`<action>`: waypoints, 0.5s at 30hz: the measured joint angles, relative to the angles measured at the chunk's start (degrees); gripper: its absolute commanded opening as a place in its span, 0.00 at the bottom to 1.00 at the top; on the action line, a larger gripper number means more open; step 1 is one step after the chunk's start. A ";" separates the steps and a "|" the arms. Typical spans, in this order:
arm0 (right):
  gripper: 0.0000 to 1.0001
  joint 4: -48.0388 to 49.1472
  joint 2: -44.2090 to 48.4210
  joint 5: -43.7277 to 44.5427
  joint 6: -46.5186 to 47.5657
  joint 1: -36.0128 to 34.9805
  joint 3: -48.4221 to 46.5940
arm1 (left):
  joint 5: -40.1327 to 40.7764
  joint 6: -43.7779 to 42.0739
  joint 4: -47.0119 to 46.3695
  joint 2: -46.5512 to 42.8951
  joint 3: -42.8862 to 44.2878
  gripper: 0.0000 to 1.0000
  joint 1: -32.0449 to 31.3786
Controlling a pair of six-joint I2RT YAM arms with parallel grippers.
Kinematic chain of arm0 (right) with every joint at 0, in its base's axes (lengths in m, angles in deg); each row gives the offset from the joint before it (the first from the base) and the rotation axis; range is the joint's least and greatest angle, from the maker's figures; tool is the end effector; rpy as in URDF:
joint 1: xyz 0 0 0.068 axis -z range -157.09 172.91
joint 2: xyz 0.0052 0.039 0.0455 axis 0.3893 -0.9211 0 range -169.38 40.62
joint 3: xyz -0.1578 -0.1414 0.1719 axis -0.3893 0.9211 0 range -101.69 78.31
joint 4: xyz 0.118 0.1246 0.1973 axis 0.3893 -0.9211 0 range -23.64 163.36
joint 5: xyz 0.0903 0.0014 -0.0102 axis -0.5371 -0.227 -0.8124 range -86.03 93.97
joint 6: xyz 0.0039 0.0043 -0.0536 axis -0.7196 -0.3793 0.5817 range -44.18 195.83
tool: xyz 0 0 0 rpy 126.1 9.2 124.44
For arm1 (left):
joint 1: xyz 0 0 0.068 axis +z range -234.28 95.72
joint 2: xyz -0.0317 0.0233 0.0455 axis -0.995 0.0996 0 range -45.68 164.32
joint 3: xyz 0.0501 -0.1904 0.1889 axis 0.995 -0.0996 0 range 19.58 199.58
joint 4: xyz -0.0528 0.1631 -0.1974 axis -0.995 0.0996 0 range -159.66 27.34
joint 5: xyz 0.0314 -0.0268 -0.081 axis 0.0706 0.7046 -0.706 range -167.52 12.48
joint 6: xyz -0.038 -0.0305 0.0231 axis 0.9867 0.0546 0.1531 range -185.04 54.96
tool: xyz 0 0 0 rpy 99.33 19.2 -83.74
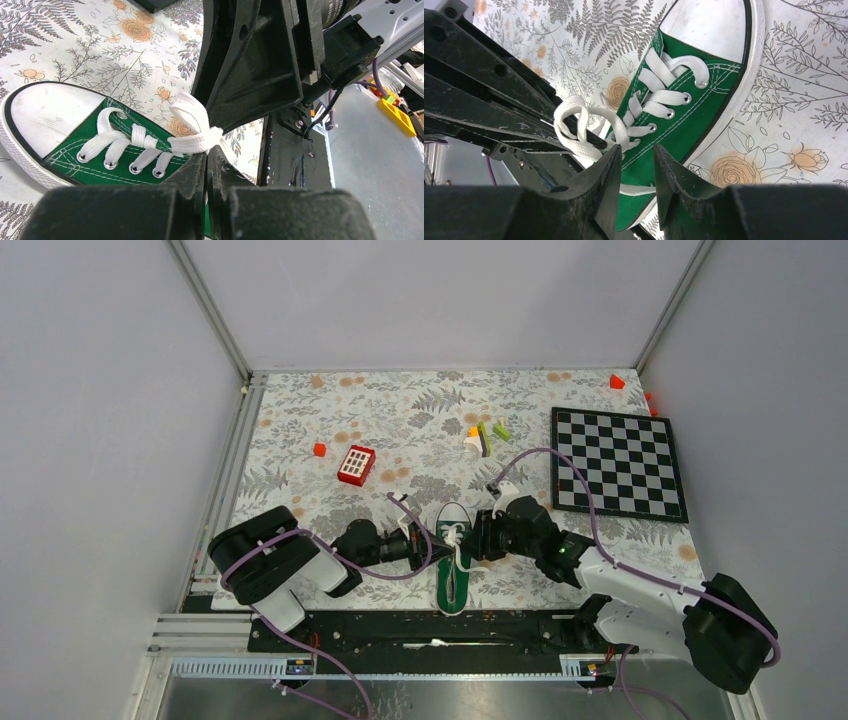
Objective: Tie the shoes
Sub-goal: Cross the shoelace with the shoelace.
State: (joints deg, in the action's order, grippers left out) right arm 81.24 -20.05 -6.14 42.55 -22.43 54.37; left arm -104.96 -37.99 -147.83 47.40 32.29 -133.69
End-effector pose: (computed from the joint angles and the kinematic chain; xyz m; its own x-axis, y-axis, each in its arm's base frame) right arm 0.1491 0.1598 0.1927 -0.7270 0.0327 -0.6859 -0.4898 0.6753 0.5514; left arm 0.1435 -0.1929 0.1416 -0.4649 -0.0776 -0.8820 0.8558 0.2161 -0.4701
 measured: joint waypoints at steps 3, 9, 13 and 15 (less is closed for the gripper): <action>0.36 0.20 0.94 0.04 -0.02 0.00 0.00 | 0.00 0.00 0.00 0.00 0.00 0.00 0.00; 0.38 0.15 3.43 0.46 -0.02 0.00 0.00 | 0.00 0.00 0.00 0.00 0.00 0.00 0.00; 0.42 0.17 4.20 0.44 0.02 0.00 0.00 | -0.17 0.00 0.00 0.00 0.00 0.00 0.00; 0.42 0.17 3.41 0.11 0.00 0.00 0.00 | -0.20 0.00 0.00 0.00 0.00 0.00 0.00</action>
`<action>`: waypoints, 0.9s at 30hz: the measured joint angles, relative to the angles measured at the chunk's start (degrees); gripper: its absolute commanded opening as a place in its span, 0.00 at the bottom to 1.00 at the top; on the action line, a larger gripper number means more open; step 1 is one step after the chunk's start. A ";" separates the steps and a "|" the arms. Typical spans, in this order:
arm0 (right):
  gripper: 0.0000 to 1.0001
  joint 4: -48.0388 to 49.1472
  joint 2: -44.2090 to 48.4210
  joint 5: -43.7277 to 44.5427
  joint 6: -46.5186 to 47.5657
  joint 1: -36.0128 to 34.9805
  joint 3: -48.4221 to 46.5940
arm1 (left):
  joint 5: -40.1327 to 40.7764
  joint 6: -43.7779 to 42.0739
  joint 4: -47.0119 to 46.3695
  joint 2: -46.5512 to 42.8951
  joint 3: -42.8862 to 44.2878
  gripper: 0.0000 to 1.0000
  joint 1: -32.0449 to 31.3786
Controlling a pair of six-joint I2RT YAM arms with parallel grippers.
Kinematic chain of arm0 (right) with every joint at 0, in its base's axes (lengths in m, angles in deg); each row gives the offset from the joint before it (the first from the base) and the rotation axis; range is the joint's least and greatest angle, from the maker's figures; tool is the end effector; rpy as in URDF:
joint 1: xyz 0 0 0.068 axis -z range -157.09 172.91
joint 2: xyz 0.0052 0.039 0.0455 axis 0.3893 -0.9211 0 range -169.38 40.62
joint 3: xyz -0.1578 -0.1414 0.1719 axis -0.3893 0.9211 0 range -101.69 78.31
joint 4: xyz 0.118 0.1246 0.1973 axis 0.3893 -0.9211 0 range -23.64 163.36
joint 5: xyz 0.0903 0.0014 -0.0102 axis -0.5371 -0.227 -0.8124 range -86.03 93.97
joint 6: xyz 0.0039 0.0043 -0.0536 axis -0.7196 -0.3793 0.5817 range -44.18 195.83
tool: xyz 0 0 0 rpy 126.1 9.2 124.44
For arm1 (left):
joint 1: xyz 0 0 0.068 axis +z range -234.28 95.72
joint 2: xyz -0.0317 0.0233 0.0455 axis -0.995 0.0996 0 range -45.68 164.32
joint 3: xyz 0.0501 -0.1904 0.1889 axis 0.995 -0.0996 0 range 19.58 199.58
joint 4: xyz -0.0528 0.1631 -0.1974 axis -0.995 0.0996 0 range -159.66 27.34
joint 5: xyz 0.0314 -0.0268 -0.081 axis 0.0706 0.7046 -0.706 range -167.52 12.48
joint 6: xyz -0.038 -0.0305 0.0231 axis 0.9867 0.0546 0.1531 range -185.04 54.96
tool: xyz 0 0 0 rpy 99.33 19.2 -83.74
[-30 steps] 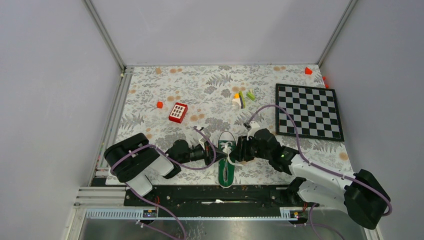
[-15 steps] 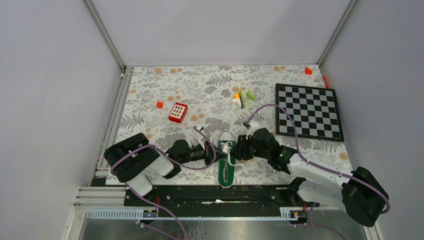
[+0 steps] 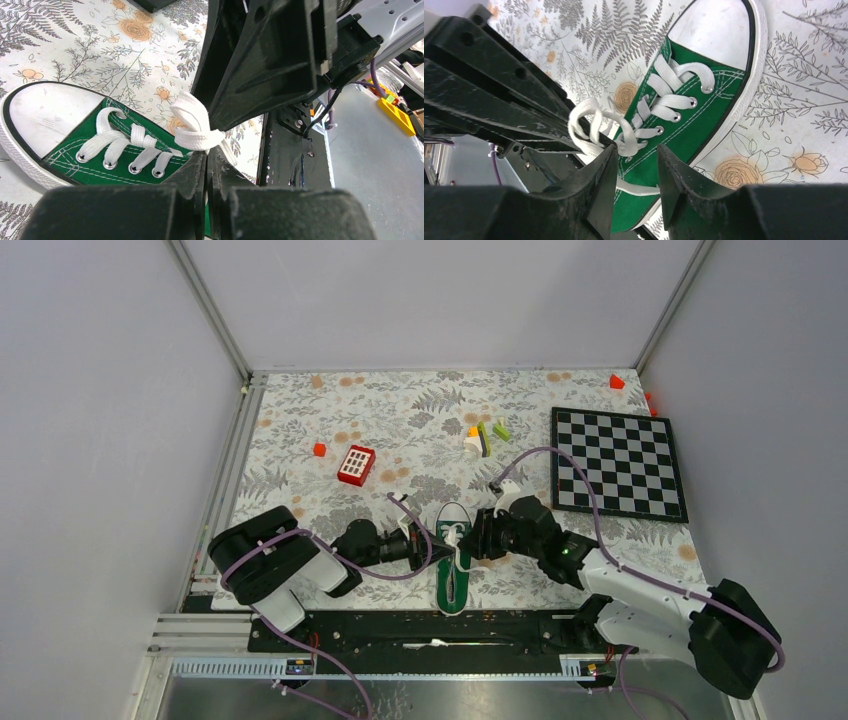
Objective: Tie the shoes
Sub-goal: Cross the shoelace with the shoelace.
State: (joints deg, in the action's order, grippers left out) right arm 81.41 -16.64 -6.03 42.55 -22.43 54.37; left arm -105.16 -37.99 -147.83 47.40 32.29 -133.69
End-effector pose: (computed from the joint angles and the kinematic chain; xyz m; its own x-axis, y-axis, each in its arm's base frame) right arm 0.1457 0.1563 0.2047 -0.6957 0.0647 -0.7154 -0.5134 0.6519 0.5581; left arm 0.1434 -0.1929 0.1416 -0.4652 -0.0761 -0.8819 0.8565 0.2131 -0.4702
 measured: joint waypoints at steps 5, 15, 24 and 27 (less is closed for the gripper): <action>0.42 0.11 -4.09 -0.76 -0.04 0.00 -0.31 | -0.02 -0.02 0.00 0.00 0.00 0.00 0.00; 0.42 2.27 -7.96 -2.01 -0.20 0.00 -1.64 | -0.04 -0.02 0.02 -0.02 0.00 0.00 0.00; 0.46 2.62 -8.17 -2.10 -0.66 0.04 -1.64 | -0.07 -0.02 -0.02 -0.26 -0.13 0.00 0.00; 0.46 2.58 -8.20 -2.16 -0.68 0.09 -1.64 | -0.20 -0.02 -0.04 -0.37 -0.13 0.00 0.00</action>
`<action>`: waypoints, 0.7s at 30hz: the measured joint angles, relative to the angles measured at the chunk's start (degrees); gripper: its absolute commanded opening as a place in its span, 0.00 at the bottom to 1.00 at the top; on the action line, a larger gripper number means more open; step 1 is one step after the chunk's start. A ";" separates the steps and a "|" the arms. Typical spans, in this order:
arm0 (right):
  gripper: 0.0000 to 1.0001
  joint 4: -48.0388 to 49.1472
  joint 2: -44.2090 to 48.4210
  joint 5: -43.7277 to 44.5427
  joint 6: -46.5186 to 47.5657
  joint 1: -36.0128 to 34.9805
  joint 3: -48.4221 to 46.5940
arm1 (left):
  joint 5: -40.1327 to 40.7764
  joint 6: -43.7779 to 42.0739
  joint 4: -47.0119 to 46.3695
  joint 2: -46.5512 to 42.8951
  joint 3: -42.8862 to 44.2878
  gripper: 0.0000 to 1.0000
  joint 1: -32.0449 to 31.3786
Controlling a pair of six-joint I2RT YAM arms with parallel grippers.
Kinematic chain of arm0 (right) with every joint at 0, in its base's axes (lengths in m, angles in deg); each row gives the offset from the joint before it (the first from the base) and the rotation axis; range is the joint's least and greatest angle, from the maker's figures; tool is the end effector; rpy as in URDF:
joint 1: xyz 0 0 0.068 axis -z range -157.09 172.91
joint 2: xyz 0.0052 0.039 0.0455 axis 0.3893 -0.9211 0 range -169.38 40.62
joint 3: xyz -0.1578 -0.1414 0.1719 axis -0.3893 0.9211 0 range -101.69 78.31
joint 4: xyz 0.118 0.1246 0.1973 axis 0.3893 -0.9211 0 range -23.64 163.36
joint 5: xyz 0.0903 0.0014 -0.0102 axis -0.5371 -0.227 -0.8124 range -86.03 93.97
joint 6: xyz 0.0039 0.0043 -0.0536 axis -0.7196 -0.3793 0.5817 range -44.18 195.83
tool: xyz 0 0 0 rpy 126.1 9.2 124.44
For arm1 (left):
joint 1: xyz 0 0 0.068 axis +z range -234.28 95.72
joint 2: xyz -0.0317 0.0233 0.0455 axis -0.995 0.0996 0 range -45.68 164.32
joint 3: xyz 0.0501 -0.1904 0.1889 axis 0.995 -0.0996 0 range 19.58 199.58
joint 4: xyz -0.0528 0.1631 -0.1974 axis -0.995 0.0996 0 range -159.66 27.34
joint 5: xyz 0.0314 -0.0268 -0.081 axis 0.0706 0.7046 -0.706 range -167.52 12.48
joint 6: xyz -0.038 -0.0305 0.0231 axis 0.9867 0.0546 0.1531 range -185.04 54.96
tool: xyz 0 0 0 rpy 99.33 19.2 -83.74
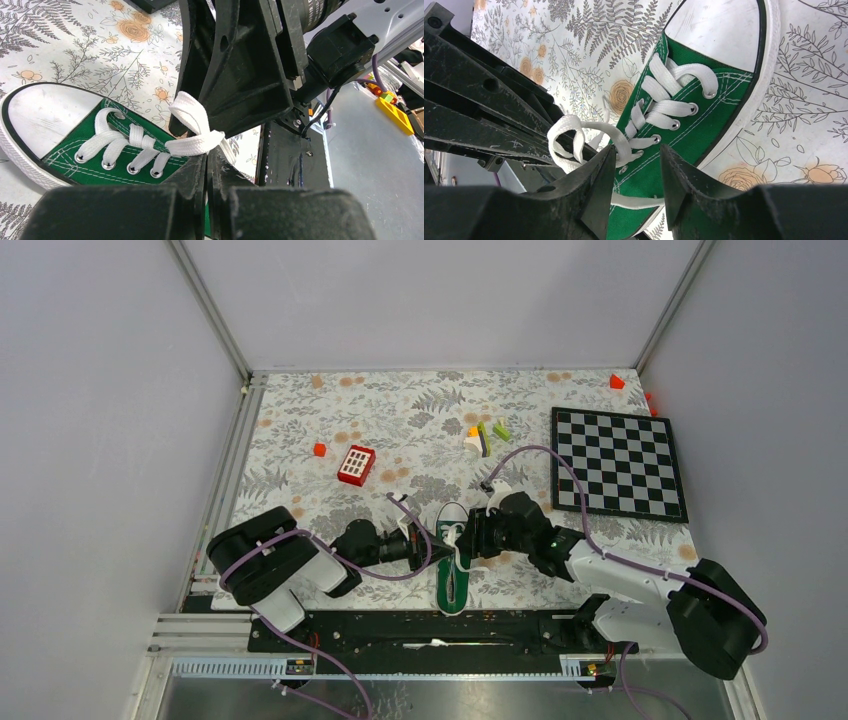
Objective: Tie the shoes
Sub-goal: Cross the shoelace with the shoelace.
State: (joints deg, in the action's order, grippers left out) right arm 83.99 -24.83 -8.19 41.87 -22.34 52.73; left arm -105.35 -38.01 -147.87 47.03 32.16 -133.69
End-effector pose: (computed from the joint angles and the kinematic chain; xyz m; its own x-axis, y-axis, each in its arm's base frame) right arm 0.1578 0.1699 0.1896 -0.7452 0.0238 -0.6664 -0.4912 0.6563 0.5727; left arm 0.1428 -0.1924 0.1427 -0.4624 -0.0778 -0.8832 0.8588 0.2085 -0.4680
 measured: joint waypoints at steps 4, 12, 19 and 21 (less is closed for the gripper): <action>0.35 0.48 -1.46 -1.33 -0.33 0.09 -0.09 | -0.20 0.00 0.09 0.00 -0.02 0.00 0.00; 0.00 2.08 -2.10 -3.52 -1.42 0.02 -0.61 | -0.22 -0.02 0.11 0.00 -0.04 0.00 0.00; 0.00 0.28 1.22 -2.32 -1.27 0.04 -0.61 | -0.20 -0.04 0.04 0.00 -0.04 0.00 0.00; 0.00 -0.04 2.25 -1.97 -1.22 0.04 -0.61 | -0.07 -0.17 0.07 0.00 -0.04 0.00 0.00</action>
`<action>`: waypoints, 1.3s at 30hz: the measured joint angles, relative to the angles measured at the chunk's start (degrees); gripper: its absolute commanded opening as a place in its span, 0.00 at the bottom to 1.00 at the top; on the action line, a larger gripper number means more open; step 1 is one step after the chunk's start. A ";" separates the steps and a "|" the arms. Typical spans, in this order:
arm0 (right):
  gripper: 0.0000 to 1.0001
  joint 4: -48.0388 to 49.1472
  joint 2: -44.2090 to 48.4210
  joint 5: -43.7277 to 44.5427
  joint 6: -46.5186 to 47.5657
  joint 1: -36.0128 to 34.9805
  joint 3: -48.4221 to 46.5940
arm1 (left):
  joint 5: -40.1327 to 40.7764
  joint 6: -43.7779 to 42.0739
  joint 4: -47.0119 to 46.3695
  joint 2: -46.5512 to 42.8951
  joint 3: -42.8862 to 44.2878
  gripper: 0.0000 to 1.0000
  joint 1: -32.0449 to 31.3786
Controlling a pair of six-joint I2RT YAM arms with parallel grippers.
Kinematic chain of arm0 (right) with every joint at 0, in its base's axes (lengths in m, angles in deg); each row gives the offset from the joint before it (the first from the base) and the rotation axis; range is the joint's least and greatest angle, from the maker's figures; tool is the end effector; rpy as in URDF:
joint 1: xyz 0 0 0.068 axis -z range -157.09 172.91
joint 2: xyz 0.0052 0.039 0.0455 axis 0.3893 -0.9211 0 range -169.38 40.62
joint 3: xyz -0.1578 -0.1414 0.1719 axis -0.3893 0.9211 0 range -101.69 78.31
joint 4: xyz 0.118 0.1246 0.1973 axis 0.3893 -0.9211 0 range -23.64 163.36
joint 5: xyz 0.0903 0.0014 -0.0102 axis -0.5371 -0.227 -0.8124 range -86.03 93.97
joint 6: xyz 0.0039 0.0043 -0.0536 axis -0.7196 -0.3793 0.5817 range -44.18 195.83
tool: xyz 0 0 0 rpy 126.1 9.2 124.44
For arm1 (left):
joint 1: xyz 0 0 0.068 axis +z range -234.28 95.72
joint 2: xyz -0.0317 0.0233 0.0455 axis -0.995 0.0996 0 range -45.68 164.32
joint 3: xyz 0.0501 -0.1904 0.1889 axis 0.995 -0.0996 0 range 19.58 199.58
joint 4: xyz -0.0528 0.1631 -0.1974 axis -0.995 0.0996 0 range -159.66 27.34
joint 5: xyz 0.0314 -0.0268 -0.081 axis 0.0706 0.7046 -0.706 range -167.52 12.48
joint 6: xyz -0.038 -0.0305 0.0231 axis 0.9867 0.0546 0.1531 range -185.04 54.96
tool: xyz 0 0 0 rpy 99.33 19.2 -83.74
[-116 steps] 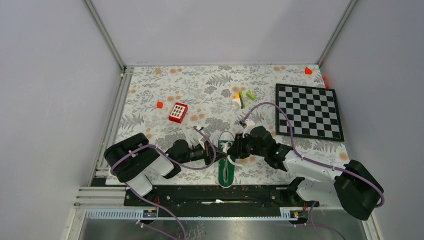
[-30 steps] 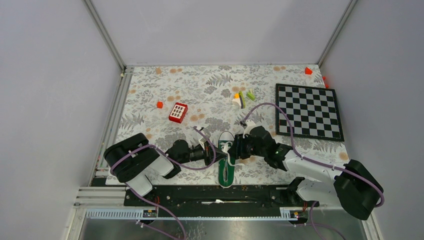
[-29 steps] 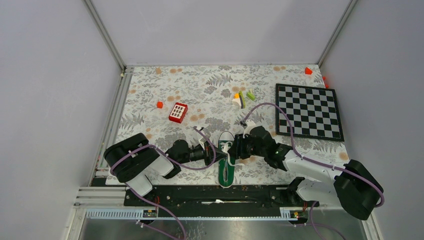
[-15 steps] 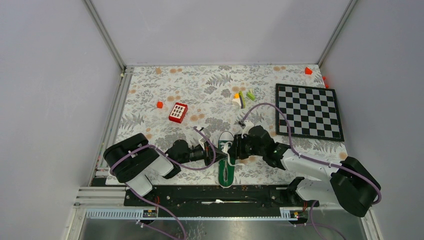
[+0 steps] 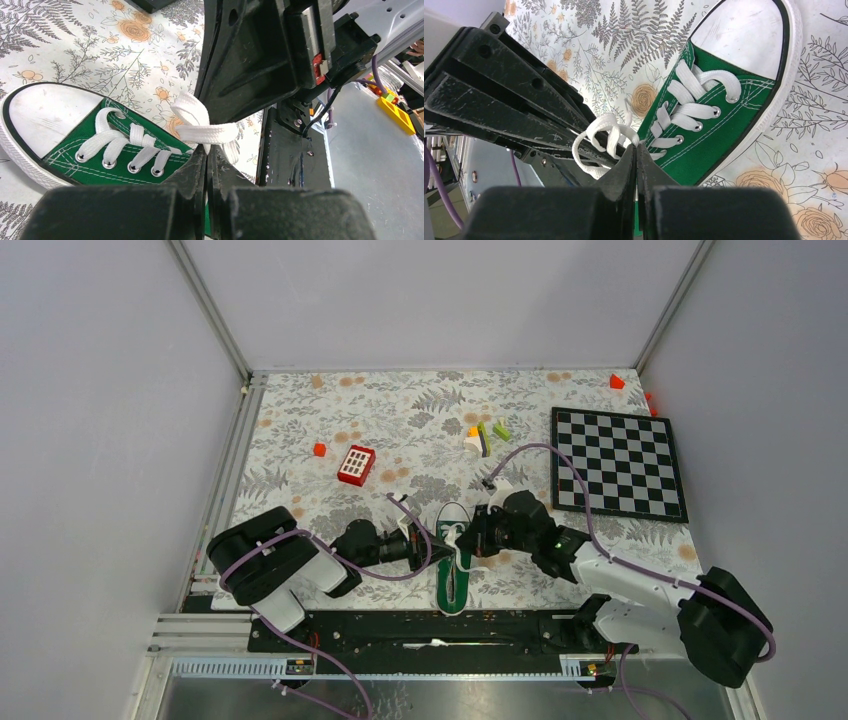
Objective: Tie the shoes
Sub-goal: Cross the shoelace with the shoelace.
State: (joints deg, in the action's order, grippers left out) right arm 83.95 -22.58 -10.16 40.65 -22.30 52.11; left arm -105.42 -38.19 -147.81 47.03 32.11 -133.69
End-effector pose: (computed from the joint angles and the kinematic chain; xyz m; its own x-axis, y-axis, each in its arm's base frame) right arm 0.1558 0.1693 0.2014 -0.7413 0.0462 -0.6696 -0.5080 0.6134 0.6047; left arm 0.1426 -0.1923 0.1424 -0.4610 -0.0753 -0.8842 0.8599 0.2083 -0.4660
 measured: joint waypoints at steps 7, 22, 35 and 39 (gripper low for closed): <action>0.00 -1.03 1.95 -0.02 0.13 -0.02 0.74 | 1.46 -0.33 0.11 0.00 -0.02 0.00 0.00; 0.00 -1.53 5.42 0.35 -0.15 -0.02 2.43 | 4.00 -0.31 0.68 0.02 -0.02 0.00 0.00; 0.00 -0.68 6.45 1.09 -1.90 -0.02 5.18 | 3.96 1.27 1.90 0.02 0.00 0.00 -0.07; 0.02 -0.33 7.93 1.20 -2.45 -0.02 5.92 | 4.02 2.54 2.27 0.02 0.00 0.00 -0.26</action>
State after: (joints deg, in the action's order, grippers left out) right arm 83.62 -14.65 -8.96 38.20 -22.32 58.04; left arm -101.40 -35.65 -145.53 47.05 32.11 -133.95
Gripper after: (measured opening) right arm 0.017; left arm 0.013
